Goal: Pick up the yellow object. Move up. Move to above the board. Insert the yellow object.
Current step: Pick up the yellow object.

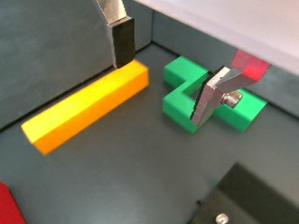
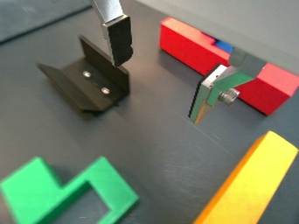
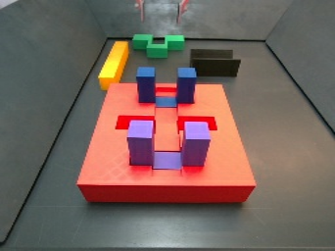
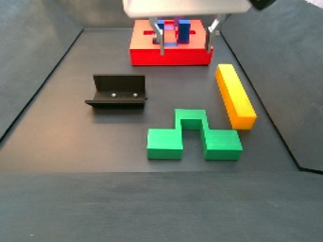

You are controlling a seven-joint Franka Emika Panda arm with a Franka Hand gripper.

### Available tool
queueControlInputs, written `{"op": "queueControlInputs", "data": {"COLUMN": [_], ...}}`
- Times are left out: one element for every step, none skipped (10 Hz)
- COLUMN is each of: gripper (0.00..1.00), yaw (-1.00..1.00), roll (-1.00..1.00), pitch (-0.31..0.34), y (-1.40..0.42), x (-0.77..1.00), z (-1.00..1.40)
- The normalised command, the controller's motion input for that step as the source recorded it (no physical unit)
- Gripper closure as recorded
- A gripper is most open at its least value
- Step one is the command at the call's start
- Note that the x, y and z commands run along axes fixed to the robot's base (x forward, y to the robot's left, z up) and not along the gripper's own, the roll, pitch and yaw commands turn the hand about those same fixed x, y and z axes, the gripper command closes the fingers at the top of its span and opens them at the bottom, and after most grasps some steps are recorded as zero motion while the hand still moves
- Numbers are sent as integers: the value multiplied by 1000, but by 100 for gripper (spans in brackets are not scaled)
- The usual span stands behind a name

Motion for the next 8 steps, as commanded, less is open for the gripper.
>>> {"op": "queueControlInputs", "data": {"gripper": [0, 0, 0, 0, 0, 0, 0, 0], "yaw": [-14, -74, -137, -143, -206, -226, -234, -211], "roll": [206, 107, 0, -4, -20, -17, -6, 0], "pitch": [-59, -93, -123, -106, -106, -127, -149, -167], "y": [-180, -69, 0, 71, 151, 117, 34, 0], "x": [-440, -506, -531, -534, -631, -674, -640, -597], "z": [-391, -294, -191, -140, -114, -131, -157, -226]}}
